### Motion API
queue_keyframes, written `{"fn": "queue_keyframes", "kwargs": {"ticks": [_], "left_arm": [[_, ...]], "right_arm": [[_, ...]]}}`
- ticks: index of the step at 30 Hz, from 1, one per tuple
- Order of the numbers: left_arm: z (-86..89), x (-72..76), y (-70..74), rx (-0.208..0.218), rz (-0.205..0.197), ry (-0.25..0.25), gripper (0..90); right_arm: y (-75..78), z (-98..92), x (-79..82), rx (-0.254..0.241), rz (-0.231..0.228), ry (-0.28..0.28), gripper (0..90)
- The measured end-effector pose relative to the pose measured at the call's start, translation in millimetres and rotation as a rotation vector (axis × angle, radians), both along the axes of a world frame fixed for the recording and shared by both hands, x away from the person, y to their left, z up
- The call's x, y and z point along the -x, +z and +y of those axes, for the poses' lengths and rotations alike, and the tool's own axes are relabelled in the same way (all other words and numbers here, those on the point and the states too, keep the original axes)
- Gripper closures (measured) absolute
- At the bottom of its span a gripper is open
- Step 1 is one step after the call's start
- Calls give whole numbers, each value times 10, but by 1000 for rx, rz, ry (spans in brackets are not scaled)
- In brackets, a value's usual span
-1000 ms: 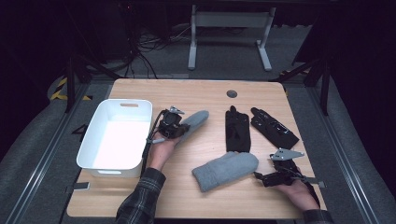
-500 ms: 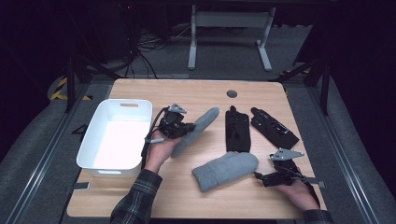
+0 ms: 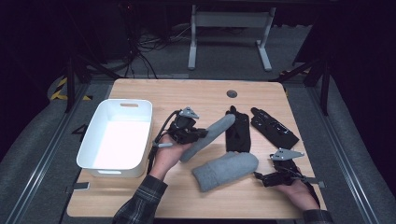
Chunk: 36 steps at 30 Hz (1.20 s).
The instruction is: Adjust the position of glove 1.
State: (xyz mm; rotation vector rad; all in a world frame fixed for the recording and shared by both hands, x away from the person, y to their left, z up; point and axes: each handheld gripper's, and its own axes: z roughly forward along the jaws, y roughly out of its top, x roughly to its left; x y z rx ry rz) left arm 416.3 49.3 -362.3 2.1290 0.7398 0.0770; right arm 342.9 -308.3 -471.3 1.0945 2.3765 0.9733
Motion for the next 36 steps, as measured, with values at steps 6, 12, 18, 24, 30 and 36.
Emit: {"fn": "queue_keyframes", "kwargs": {"ticks": [6, 12, 18, 24, 30, 36], "left_arm": [[-117, 102, 24, -7, -10, -25, 877], [-242, 212, 38, -24, 2, -46, 878], [-310, 308, 74, -45, 2, -50, 878], [-405, 365, 21, -51, 18, -68, 878], [-508, 385, -62, -50, 28, -85, 877], [-642, 443, -158, -60, 29, -104, 875]], "right_arm": [[0, 0, 0, 0, 0, 0, 7], [0, 0, 0, 0, 0, 0, 7], [0, 0, 0, 0, 0, 0, 7], [0, 0, 0, 0, 0, 0, 7], [0, 0, 0, 0, 0, 0, 7], [0, 1, 1, -1, 0, 2, 8]]}}
